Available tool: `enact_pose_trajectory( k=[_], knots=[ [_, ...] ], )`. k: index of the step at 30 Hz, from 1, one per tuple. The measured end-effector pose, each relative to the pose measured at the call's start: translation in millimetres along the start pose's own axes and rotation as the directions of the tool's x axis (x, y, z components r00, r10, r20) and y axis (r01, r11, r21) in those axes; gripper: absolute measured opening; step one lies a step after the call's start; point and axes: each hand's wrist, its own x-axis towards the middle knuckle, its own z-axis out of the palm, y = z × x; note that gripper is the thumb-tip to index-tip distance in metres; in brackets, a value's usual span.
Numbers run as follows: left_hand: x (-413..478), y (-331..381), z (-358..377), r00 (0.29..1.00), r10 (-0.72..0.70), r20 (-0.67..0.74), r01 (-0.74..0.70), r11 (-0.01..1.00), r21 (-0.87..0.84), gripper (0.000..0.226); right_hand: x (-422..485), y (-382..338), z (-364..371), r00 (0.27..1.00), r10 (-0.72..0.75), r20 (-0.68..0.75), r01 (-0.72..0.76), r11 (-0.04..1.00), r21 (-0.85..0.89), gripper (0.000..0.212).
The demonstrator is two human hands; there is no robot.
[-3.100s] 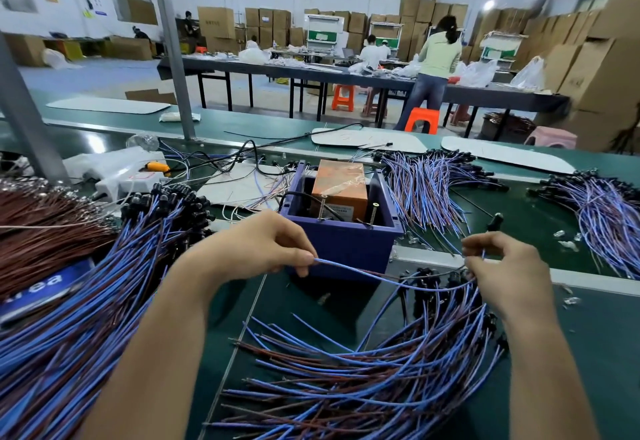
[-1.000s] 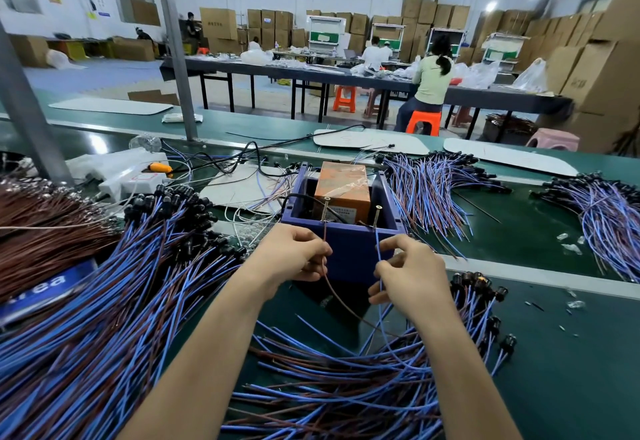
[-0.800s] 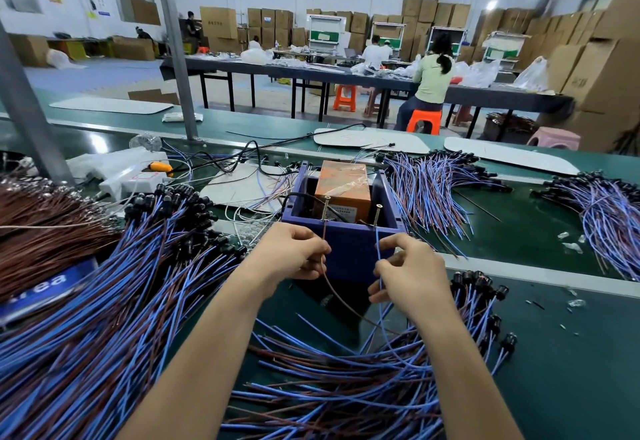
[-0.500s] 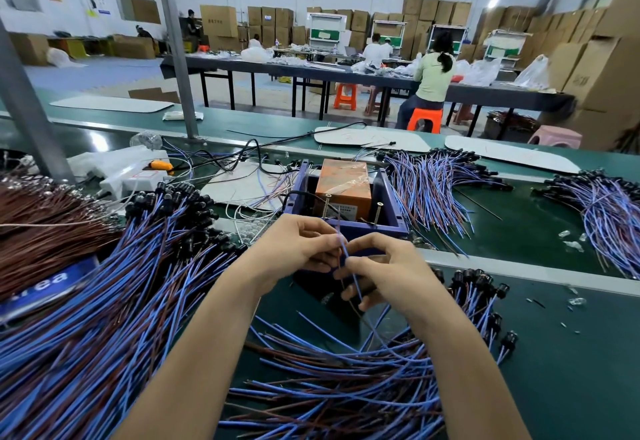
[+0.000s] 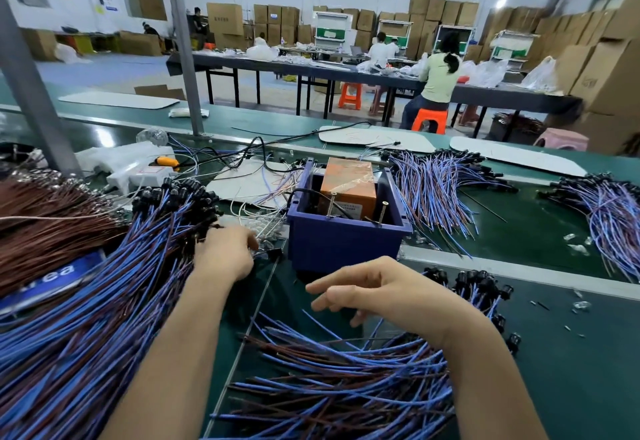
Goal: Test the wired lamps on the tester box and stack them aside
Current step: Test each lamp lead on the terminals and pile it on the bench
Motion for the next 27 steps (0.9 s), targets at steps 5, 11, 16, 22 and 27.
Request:
enact_pose_trajectory(
  k=[5,11,16,22,27],
  knots=[
    [-0.8,11.8,20.0,0.995,-0.026,-0.092,0.039,0.99,0.136,0.032,-3.7,-1.2,-3.9,0.999,-0.05,-0.001,0.049,0.994,0.095,0.023],
    [-1.8,10.1,16.2,0.992,-0.055,-0.117,0.063,0.996,0.067,0.017,-3.1,0.6,-4.6,0.999,-0.024,-0.029,0.027,0.992,0.12,0.023],
    [-9.7,8.3,-19.1,1.0,0.023,-0.003,-0.023,0.993,-0.116,0.018,-0.8,4.1,-5.7,0.996,0.018,-0.093,-0.006,0.991,0.132,0.023],
    [-43.5,24.6,-56.3,0.83,0.481,0.282,-0.302,0.814,-0.497,0.01,-0.7,-1.4,1.6,1.0,0.003,-0.024,0.001,0.984,0.177,0.025],
    [-61.4,58.5,-51.8,0.817,0.556,0.152,-0.294,0.628,-0.72,0.009,2.8,-3.8,2.5,0.984,-0.028,-0.176,0.085,0.94,0.329,0.026]
  ],
)
